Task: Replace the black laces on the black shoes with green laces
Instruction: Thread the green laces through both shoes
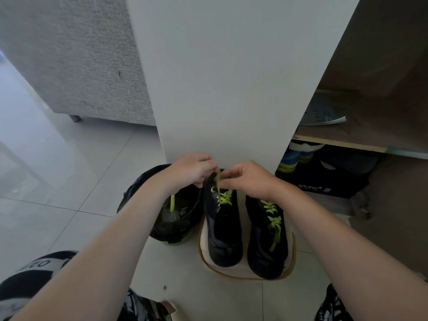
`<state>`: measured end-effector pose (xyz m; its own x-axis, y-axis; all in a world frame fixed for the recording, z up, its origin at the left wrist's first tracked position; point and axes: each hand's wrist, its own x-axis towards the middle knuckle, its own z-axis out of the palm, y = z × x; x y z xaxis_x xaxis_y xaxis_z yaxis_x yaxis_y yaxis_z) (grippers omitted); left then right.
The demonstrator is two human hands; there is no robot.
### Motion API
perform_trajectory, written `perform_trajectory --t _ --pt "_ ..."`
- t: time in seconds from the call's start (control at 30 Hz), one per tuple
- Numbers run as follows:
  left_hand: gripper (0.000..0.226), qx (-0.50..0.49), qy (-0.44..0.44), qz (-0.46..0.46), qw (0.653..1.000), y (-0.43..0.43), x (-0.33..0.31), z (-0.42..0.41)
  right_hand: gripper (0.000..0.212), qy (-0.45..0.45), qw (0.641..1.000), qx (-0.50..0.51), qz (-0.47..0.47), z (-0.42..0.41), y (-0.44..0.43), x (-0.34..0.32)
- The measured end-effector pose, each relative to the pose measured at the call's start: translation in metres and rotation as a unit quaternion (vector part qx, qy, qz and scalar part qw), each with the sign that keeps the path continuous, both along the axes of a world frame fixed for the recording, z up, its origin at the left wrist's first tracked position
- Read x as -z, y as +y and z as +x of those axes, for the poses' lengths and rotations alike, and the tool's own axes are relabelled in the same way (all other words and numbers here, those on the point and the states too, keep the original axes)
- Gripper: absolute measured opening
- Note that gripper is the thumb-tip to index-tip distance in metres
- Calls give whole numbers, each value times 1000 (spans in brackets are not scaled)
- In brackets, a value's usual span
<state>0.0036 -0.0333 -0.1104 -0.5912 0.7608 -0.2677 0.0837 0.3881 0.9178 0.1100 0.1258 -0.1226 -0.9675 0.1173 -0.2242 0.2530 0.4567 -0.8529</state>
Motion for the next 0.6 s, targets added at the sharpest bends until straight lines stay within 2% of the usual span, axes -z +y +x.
perform_trajectory --t 0.1,0.2,0.23,0.33,0.4,0.43,0.5,0.57,0.6 --pt "21 0 80 12 997 7 1 5 7 41 997 63 -10 -7 -4 7" --pt "26 -20 206 -32 978 3 17 -2 16 25 989 145 7 -6 4 5" --pt "28 -9 217 -46 975 1 26 -1 16 12 987 162 -4 -6 7 5" --pt "19 32 170 -66 983 8 50 15 14 -8 985 164 -54 -6 6 9" --pt "14 7 156 -54 986 13 57 22 14 -8 986 154 -58 -7 5 7" --pt "12 -33 132 -35 990 14 58 21 14 -13 991 134 -29 -7 8 4" --pt "15 -115 48 -9 992 12 61 13 17 -68 991 44 111 -3 20 -2" --pt "24 -131 -27 -8 991 7 65 9 23 -161 949 -43 267 2 33 -3" --pt "26 -122 -54 -4 991 7 66 10 23 -193 930 -61 307 4 38 -1"
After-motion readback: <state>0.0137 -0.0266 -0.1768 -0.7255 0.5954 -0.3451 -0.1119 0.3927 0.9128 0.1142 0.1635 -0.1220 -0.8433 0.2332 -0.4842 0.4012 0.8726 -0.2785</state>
